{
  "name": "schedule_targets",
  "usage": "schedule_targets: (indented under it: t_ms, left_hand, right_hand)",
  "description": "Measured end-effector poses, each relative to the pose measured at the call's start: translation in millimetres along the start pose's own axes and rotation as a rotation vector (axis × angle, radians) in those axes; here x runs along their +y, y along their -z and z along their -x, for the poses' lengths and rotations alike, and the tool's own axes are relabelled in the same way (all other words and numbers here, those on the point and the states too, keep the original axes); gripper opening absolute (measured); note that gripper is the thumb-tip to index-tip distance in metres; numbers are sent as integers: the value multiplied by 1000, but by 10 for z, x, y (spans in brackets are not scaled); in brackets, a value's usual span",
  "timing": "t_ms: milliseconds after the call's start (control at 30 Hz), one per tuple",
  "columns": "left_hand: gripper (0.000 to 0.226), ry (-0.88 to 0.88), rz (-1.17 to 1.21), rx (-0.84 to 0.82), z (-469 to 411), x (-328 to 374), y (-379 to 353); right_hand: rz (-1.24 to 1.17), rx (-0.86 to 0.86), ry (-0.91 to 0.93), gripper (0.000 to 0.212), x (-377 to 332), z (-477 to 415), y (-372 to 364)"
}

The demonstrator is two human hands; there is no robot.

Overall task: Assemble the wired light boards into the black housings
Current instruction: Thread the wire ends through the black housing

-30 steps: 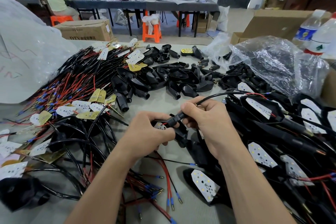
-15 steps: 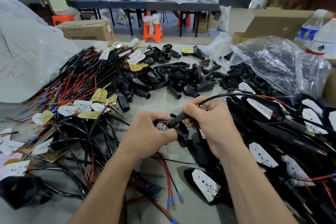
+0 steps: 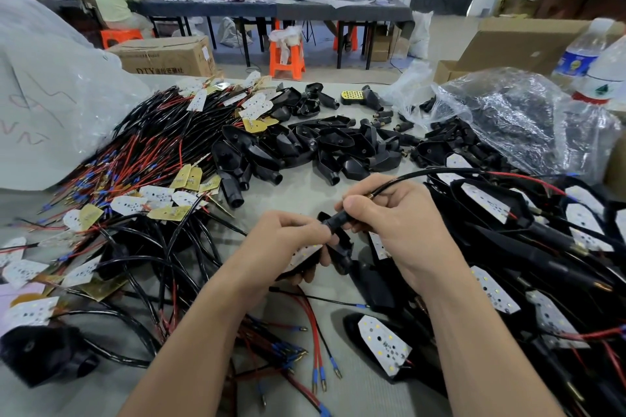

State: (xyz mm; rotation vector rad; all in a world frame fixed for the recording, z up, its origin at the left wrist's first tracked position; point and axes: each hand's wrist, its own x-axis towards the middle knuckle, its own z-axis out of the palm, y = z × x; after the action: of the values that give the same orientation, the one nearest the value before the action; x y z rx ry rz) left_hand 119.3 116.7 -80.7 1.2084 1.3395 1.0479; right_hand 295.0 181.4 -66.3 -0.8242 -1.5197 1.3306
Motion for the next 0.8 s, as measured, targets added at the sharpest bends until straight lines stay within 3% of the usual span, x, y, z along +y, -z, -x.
schedule_targets:
  t_ms: [233, 333, 433, 600, 800]
  left_hand:
    - [19, -159, -101, 111, 0, 17, -33]
    - [18, -184, -88, 69, -10, 21, -46]
    - [12, -151, -131, -21, -17, 8, -33]
    - [21, -128, -137, -59, -17, -11, -4]
    - [23, -124, -164, 53, -8, 11, 14]
  right_hand:
    - [-73, 120, -120, 23, 35, -1, -70]
    - [-143, 153, -142, 17, 35, -8, -62]
    - [-67, 177, -72, 15, 50, -4, -86]
    - [-75, 77, -2, 16, 27, 16, -94]
    - [-175, 13, -44, 15, 9, 17, -70]
